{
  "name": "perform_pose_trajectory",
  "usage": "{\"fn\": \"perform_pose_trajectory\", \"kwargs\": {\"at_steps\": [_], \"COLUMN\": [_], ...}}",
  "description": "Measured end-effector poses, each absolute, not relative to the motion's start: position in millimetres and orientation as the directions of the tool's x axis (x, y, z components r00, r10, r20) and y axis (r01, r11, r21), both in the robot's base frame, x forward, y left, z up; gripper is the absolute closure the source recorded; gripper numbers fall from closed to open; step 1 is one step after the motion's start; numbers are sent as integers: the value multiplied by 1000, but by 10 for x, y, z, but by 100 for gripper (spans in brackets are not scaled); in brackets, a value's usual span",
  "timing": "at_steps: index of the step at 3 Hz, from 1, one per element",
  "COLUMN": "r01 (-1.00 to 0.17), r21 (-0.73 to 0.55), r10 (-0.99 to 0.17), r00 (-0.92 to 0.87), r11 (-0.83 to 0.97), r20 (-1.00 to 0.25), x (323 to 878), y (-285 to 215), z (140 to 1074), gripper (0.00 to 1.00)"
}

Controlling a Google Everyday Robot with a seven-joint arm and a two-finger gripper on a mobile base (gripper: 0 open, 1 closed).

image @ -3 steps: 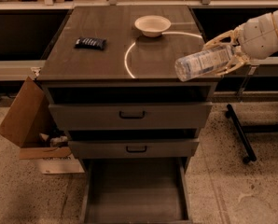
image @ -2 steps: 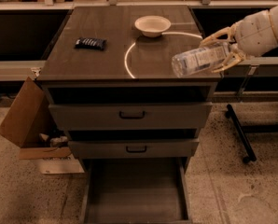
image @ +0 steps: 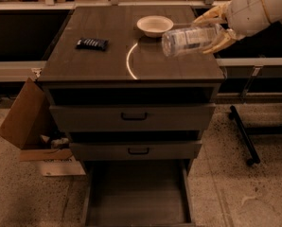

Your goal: Pick blue plastic bottle from bottom drawer and place on counter

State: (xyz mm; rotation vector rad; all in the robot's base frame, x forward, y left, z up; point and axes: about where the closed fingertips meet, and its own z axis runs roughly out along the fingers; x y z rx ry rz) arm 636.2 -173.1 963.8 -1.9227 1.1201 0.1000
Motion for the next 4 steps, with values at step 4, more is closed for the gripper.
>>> {"fn": "perform_pose_trajectory", "kwargs": {"at_steps": [4], "r01": [-896], "r21": [-443], "r10": [-686], "r00": [346], "r11": [-38], "r20": [-641], "x": [6858], "y": [-1351], "z": [9225], "gripper": [100]}}
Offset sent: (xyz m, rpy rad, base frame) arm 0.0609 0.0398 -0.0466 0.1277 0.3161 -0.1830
